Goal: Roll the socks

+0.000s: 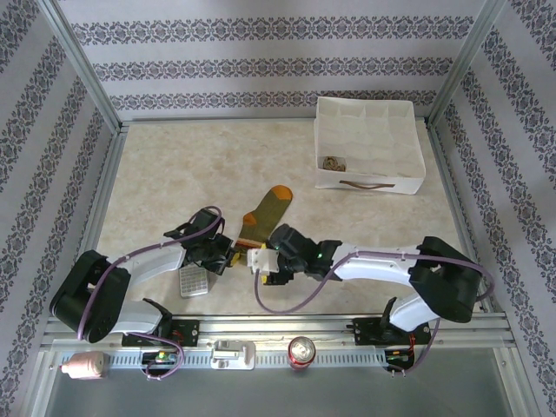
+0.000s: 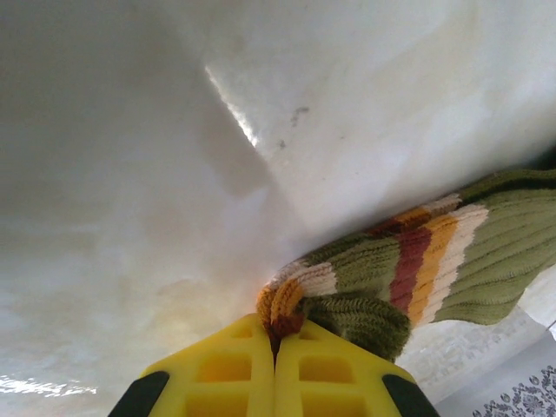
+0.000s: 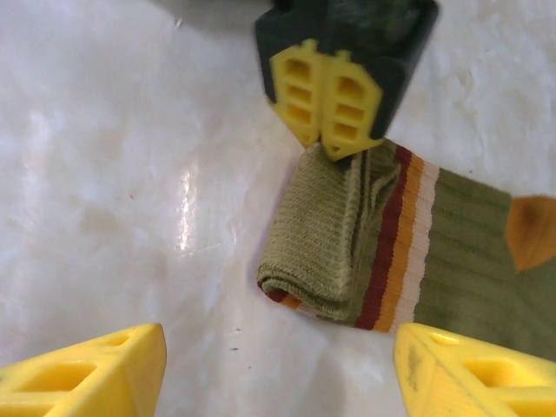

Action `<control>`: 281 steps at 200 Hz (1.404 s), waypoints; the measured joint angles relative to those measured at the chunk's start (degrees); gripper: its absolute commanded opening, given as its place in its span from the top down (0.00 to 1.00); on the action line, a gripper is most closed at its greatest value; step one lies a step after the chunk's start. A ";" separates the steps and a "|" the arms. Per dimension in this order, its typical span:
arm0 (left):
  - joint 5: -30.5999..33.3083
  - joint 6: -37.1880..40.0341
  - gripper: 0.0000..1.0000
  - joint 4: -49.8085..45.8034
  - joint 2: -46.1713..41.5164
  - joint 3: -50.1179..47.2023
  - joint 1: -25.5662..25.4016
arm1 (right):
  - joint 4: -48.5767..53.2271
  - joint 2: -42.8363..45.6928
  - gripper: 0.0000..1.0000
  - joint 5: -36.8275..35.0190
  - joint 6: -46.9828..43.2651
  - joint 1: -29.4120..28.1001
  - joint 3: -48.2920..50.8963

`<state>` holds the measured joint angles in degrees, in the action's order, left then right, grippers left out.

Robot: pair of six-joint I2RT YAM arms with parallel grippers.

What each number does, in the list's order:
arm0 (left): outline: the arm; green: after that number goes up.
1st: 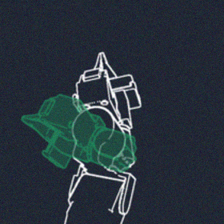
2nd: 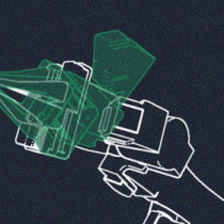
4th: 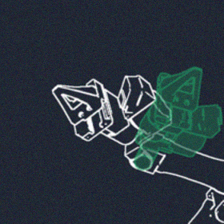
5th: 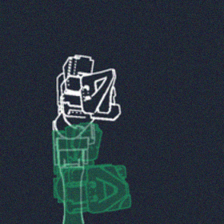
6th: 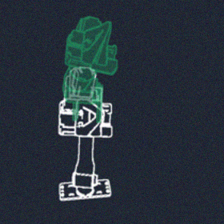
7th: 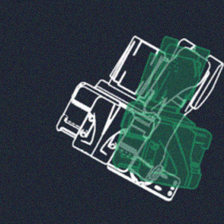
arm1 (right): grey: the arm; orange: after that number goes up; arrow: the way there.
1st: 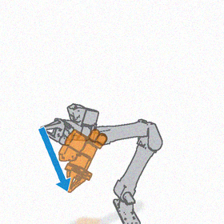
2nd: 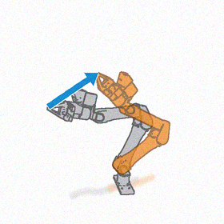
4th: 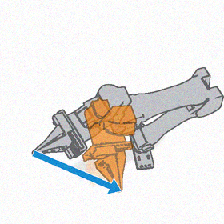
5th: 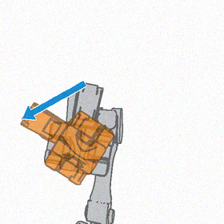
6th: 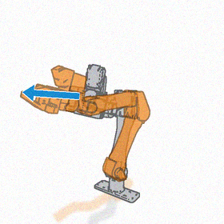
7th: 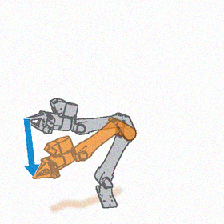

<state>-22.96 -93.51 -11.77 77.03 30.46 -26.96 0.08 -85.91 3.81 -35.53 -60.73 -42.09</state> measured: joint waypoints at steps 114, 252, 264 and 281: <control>-3.67 1.81 1.00 -1.95 3.91 3.19 1.97 | 1.27 -17.16 0.80 -18.14 -14.23 -7.98 -9.81; -0.76 0.96 0.44 -6.95 -6.36 5.57 4.00 | 1.46 -17.33 1.00 -0.63 3.63 3.41 -12.28; -0.55 0.76 0.43 -7.61 -7.04 5.57 4.17 | 2.05 -17.09 1.00 2.19 5.05 4.48 -12.28; -0.57 0.44 0.43 -7.91 -7.54 5.57 4.22 | 2.62 -16.94 1.00 6.16 6.97 5.81 -12.28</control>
<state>-23.53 -93.08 -19.68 69.49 36.03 -22.74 2.70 -102.85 9.98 -28.56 -54.92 -54.37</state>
